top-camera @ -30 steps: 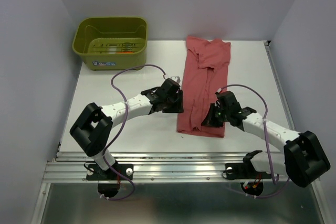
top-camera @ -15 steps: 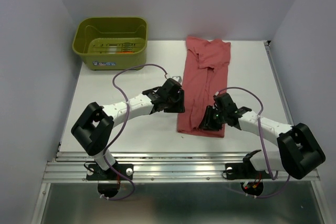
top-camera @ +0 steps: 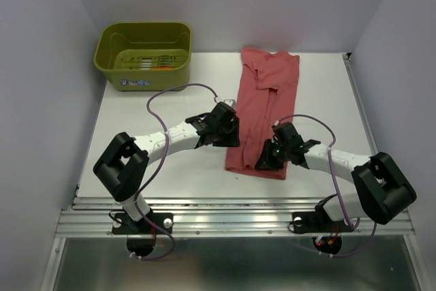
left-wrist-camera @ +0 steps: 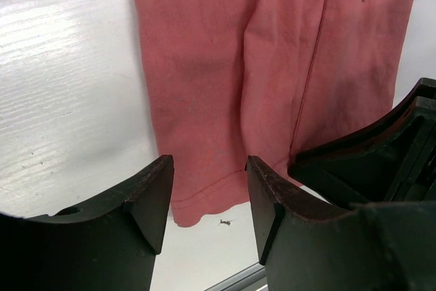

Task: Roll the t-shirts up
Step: Roll the T-shirt to the center of the board.

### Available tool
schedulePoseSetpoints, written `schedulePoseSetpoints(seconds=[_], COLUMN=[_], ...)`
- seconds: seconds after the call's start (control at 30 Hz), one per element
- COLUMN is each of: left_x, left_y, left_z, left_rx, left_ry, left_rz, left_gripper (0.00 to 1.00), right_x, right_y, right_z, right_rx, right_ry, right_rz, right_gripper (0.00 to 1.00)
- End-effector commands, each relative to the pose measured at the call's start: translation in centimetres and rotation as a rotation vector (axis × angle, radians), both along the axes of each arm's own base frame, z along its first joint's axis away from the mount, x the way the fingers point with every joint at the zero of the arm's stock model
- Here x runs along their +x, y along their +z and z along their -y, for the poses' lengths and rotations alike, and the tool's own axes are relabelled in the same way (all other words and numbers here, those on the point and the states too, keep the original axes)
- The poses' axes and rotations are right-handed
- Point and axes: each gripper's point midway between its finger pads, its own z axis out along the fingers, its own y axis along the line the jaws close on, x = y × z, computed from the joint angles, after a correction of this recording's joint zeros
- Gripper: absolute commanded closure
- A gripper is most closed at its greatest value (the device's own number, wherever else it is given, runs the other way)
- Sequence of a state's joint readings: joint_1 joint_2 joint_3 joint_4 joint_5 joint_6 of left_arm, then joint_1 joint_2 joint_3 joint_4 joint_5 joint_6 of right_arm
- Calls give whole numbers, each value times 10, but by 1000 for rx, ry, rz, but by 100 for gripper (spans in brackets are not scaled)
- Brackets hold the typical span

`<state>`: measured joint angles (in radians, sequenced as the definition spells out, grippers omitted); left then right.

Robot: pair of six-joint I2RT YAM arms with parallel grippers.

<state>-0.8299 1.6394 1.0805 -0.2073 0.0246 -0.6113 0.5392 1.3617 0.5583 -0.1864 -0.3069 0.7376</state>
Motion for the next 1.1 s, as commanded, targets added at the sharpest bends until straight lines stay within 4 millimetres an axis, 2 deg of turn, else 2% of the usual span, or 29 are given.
schedulePoseSetpoints(seconds=[0.0,0.13,0.27,0.43,0.63,0.9,0.97,1.0,1.07], left_x=[7,6,10,10,9,9,9,8,8], left_y=[17,17,16,17,16,15,15,15,14], left_z=[8,7,4,4,2,4,3,3,2], left_rx=[-31,-30,-12,-15,-10,-10,-9,-8,-5], left_ry=[1,1,20,22,24,22,22,21,22], left_rz=[44,43,59,62,60,59,58,59,57], left_gripper=[42,43,42,42,43,43,43,42,42], right_x=[0,8,15,12,1,-5,-8,-9,-10], right_y=[-1,25,34,16,-10,-27,-31,-38,-43], right_z=[5,2,-1,-7,-9,-2,1,9,23], right_rx=[-38,-4,7,32,28,-16,-43,-93,-169], right_ry=[-13,-25,-30,-31,-13,-5,-5,-23,-51], right_rz=[22,82,105,65,4,-29,-34,-43,-51], right_gripper=[75,75,74,74,70,70,78,87,94])
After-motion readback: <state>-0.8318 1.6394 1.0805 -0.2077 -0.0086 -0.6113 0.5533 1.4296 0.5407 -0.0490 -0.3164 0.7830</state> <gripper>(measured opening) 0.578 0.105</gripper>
